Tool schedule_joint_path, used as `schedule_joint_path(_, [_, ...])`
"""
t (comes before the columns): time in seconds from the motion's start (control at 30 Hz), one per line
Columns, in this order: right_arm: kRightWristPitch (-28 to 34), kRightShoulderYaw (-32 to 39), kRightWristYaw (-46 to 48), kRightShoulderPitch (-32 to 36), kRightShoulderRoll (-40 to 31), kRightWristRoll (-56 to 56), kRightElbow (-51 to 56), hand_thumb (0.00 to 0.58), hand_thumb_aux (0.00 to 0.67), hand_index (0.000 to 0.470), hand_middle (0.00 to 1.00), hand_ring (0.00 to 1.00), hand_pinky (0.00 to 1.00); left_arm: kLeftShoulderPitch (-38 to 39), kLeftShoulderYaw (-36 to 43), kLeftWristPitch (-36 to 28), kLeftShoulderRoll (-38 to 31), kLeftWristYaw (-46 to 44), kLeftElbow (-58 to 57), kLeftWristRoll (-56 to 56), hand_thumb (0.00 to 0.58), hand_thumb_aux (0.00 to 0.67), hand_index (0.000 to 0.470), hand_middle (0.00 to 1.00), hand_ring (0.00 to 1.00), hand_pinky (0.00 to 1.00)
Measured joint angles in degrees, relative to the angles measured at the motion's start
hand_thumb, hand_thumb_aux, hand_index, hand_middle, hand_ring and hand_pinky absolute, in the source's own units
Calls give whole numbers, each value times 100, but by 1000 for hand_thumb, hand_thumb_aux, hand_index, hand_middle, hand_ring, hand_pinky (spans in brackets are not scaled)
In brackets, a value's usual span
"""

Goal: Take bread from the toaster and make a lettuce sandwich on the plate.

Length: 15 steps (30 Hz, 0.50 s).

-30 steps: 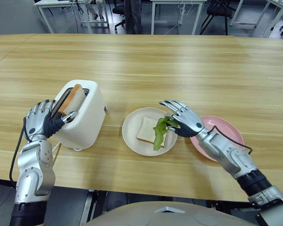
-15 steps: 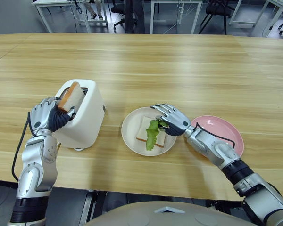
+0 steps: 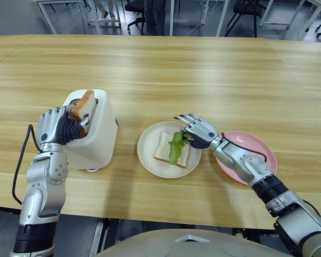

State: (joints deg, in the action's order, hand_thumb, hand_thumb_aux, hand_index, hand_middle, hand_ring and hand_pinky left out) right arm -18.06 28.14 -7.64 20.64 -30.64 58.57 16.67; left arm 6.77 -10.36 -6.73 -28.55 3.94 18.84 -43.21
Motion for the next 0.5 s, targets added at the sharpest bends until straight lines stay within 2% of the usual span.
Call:
schedule_joint_path(0.2, [12, 26, 664, 144, -99, -3, -255, 580, 670, 460, 0, 0, 0, 30, -72, 14, 0, 9, 101, 34, 580, 670, 460, 1000, 1000, 1000])
schedule_joint_path(0.23, [11, 38, 806, 189, -115, -3, -263, 546, 507, 348, 0, 0, 0, 41, -84, 15, 0, 9, 143, 34, 580, 670, 460, 1000, 1000, 1000])
schedule_joint_path(0.27, [10, 49, 952, 218, -139, -2, -263, 546, 507, 348, 0, 0, 0, 45, -109, 24, -1, 9, 212, 34, 580, 670, 460, 1000, 1000, 1000])
schedule_joint_path(0.3, [11, 52, 1038, 227, -143, 0, -262, 0, 0, 0, 0, 0, 0, 47, -140, 39, -2, 11, 246, 33, 580, 670, 460, 1000, 1000, 1000])
schedule_joint_path(0.5, [54, 143, 1211, 405, -54, 66, -255, 0, 0, 0, 0, 0, 0, 63, -276, 116, -30, 57, 476, 34, 580, 670, 460, 1000, 1000, 1000])
